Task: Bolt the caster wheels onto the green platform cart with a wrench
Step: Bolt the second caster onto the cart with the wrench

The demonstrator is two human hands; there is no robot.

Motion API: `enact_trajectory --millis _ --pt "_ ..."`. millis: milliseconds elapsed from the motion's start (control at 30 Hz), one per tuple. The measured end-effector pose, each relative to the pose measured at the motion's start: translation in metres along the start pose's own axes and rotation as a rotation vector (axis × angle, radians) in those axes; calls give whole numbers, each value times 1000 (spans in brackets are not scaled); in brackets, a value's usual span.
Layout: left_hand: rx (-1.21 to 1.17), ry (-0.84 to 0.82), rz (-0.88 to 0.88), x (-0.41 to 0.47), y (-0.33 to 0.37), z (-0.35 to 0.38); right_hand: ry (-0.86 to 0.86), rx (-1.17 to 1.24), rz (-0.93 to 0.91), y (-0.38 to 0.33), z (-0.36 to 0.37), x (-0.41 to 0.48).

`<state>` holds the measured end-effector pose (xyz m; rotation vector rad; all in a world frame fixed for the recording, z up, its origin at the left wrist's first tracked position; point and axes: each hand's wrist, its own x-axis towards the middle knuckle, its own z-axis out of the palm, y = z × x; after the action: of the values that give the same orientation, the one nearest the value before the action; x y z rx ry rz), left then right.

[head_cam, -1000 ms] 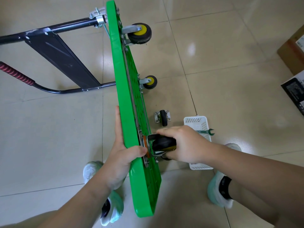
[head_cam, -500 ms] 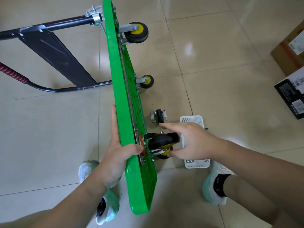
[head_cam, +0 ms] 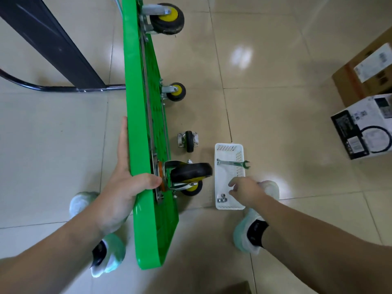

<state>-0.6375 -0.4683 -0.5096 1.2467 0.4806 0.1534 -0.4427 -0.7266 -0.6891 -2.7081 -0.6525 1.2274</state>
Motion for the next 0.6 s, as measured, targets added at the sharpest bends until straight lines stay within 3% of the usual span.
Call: enact_trajectory --millis 233,467,600 --pt "-54 57 -21 -2 5 6 5 63 180 12 64 64" --pt "-43 81 -35 -7 15 11 3 3 290 11 83 85" --pt "5 15 -197 -4 -1 -19 -16 -75 324 9 92 90"
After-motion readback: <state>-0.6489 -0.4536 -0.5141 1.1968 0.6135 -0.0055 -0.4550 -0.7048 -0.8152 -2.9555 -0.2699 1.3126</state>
